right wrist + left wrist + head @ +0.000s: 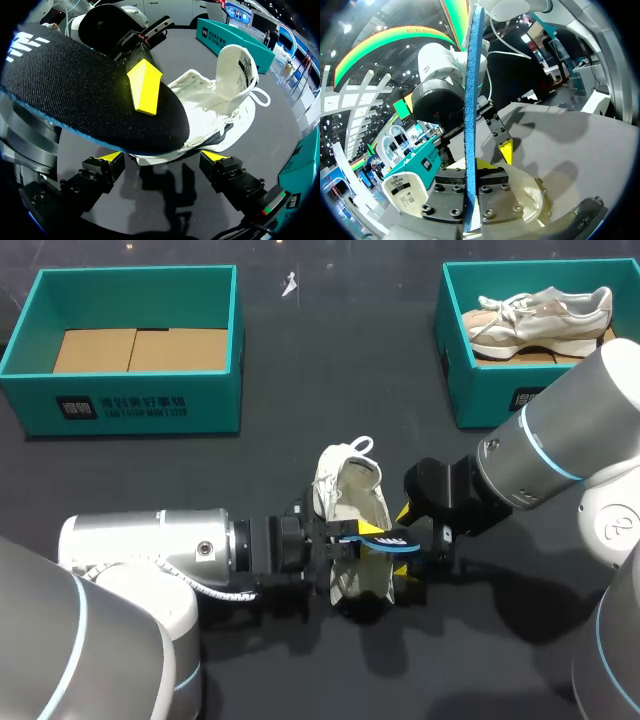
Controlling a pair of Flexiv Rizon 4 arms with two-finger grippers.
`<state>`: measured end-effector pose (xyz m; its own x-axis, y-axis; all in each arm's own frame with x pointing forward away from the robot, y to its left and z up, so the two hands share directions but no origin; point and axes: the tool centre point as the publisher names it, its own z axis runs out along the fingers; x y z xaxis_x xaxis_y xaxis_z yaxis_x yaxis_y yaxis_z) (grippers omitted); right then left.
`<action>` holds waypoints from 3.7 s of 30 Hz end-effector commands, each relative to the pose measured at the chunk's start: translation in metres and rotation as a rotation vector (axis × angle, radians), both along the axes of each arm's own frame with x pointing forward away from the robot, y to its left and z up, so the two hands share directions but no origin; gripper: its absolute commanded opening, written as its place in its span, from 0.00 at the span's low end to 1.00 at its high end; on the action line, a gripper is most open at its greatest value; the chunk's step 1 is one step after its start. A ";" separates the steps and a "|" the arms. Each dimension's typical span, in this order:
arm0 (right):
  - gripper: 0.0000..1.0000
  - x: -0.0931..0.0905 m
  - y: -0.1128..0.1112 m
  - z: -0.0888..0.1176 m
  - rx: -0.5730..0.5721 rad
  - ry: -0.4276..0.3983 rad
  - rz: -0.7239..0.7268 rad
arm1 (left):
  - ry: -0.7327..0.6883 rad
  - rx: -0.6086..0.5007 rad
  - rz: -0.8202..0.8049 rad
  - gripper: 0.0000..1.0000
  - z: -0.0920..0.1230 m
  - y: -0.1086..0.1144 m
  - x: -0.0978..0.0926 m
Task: Take the shoe out of the shoebox, open the shoe tongue, remove and reinsert the insole, then place the shoe into the shoebox
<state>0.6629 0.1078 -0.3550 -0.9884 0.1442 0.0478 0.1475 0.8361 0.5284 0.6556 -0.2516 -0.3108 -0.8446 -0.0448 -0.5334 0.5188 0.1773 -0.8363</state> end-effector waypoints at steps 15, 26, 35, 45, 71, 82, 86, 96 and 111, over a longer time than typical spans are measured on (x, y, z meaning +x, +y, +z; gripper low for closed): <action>1.00 -0.001 0.000 0.000 -0.001 -0.001 -0.001 | 0.015 0.012 0.025 0.00 -0.022 0.001 0.018; 1.00 -0.001 0.000 0.000 -0.001 -0.001 -0.001 | 0.025 0.046 0.050 0.00 -0.035 0.002 0.030; 1.00 -0.001 0.000 0.000 -0.001 -0.001 -0.001 | 0.035 0.055 0.060 0.00 -0.039 0.004 0.034; 1.00 -0.001 0.000 0.000 -0.001 -0.001 -0.001 | 0.032 0.040 0.047 0.27 -0.030 0.004 0.030; 1.00 -0.001 0.000 0.000 -0.001 -0.001 -0.001 | -0.037 0.039 0.021 0.14 0.011 0.001 0.009; 1.00 -0.001 0.000 0.000 -0.001 -0.001 -0.001 | -0.101 0.047 -0.039 0.00 0.001 0.005 0.012; 1.00 -0.001 0.000 0.000 -0.001 -0.001 -0.001 | -0.107 0.038 -0.052 0.00 -0.008 0.008 0.015; 1.00 -0.001 0.000 0.000 -0.001 -0.001 -0.001 | -0.149 0.039 -0.054 0.00 -0.023 0.009 0.021; 1.00 -0.001 0.000 0.000 -0.001 -0.001 -0.001 | -0.127 0.029 -0.039 0.20 -0.022 0.007 0.020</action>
